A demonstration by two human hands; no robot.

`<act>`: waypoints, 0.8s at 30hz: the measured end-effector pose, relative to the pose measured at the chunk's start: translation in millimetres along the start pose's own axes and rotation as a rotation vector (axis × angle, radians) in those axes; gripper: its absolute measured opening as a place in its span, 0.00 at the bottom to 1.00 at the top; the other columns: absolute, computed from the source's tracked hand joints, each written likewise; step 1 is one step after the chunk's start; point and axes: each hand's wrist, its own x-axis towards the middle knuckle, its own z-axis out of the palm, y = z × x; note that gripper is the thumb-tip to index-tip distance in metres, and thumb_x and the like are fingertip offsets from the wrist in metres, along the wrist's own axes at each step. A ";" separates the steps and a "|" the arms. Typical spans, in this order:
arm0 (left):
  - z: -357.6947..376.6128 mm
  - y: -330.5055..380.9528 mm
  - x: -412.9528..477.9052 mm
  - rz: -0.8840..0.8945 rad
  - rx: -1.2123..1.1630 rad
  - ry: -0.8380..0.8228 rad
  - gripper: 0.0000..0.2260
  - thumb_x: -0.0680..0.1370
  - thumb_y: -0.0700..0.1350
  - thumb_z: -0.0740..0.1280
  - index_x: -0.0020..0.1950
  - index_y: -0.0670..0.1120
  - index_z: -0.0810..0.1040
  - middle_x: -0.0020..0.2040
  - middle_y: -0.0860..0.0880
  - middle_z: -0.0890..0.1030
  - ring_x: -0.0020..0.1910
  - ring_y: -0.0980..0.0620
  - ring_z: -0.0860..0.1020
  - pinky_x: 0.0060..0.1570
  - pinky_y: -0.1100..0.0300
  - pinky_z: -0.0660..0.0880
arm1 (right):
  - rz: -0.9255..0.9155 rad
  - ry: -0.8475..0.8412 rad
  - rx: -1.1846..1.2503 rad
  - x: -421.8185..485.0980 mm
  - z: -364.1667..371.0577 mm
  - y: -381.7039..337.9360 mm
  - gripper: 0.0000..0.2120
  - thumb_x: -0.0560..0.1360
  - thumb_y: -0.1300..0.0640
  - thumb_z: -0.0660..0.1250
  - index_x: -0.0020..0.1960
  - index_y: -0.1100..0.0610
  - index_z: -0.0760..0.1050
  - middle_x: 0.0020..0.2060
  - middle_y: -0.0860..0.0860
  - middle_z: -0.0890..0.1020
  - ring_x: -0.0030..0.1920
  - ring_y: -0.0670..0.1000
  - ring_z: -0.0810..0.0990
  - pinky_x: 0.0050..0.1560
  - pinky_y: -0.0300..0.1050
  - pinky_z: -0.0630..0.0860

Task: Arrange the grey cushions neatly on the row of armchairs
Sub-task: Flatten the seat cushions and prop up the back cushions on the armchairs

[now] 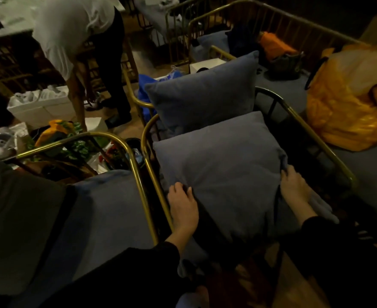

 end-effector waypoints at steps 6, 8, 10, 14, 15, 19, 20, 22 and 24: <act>1.4 -14.8 6.6 -0.017 -0.007 -0.213 0.27 0.83 0.49 0.55 0.80 0.47 0.48 0.80 0.41 0.50 0.78 0.40 0.54 0.74 0.48 0.57 | 0.094 0.138 -0.039 -9.8 13.7 -32.5 0.19 0.80 0.60 0.52 0.68 0.64 0.66 0.68 0.64 0.71 0.68 0.65 0.68 0.69 0.63 0.61; -10.9 -19.4 14.7 0.001 -0.029 -0.248 0.27 0.82 0.47 0.57 0.79 0.45 0.52 0.79 0.40 0.57 0.77 0.41 0.58 0.73 0.51 0.60 | 0.101 0.210 0.034 -16.4 12.1 -46.6 0.19 0.78 0.62 0.54 0.68 0.65 0.66 0.68 0.65 0.71 0.69 0.65 0.67 0.70 0.64 0.59; -32.2 -25.3 25.8 0.037 -0.074 -0.208 0.23 0.81 0.43 0.61 0.75 0.41 0.63 0.71 0.40 0.71 0.70 0.42 0.71 0.66 0.53 0.69 | 0.031 0.247 0.085 -30.7 12.1 -73.3 0.22 0.77 0.63 0.55 0.71 0.64 0.63 0.71 0.65 0.67 0.72 0.65 0.63 0.73 0.63 0.56; -97.7 -45.7 54.8 0.041 -0.107 -0.074 0.12 0.79 0.38 0.63 0.62 0.38 0.77 0.51 0.40 0.83 0.51 0.46 0.81 0.42 0.67 0.68 | -0.417 0.145 0.125 -86.1 41.1 -163.5 0.22 0.78 0.62 0.60 0.71 0.64 0.65 0.69 0.63 0.70 0.68 0.64 0.69 0.69 0.57 0.63; -117.7 -55.2 63.3 0.036 -0.109 -0.040 0.11 0.78 0.38 0.63 0.59 0.38 0.78 0.49 0.39 0.84 0.49 0.43 0.82 0.41 0.65 0.69 | -0.513 0.068 0.152 -104.6 53.3 -190.5 0.21 0.78 0.61 0.60 0.70 0.65 0.66 0.68 0.63 0.72 0.66 0.64 0.71 0.67 0.56 0.66; -205.2 -118.9 87.4 -0.089 -0.121 0.094 0.09 0.77 0.41 0.63 0.51 0.39 0.81 0.48 0.40 0.84 0.46 0.44 0.79 0.43 0.52 0.75 | -0.766 -0.280 0.205 -185.0 115.5 -297.4 0.17 0.79 0.60 0.58 0.66 0.64 0.70 0.63 0.62 0.75 0.63 0.63 0.73 0.63 0.53 0.68; -228.1 -140.3 88.8 -0.153 -0.125 0.137 0.08 0.78 0.40 0.63 0.50 0.39 0.80 0.47 0.42 0.83 0.44 0.46 0.78 0.41 0.54 0.73 | -0.816 -0.350 0.167 -206.1 134.7 -321.8 0.17 0.79 0.58 0.58 0.67 0.63 0.69 0.64 0.61 0.75 0.64 0.61 0.73 0.62 0.53 0.70; -271.4 -190.1 88.4 -0.262 -0.123 0.232 0.09 0.78 0.39 0.63 0.53 0.38 0.80 0.48 0.41 0.83 0.46 0.46 0.79 0.43 0.57 0.70 | -0.911 -0.493 0.078 -250.0 176.3 -367.1 0.19 0.80 0.56 0.58 0.69 0.60 0.67 0.65 0.58 0.74 0.65 0.59 0.73 0.61 0.53 0.73; -306.4 -246.5 84.0 -0.382 -0.115 0.315 0.11 0.78 0.37 0.63 0.57 0.37 0.79 0.52 0.38 0.83 0.52 0.41 0.80 0.46 0.56 0.72 | -0.981 -0.643 0.032 -291.1 220.0 -407.4 0.21 0.80 0.55 0.59 0.71 0.61 0.65 0.68 0.58 0.72 0.68 0.59 0.71 0.63 0.53 0.72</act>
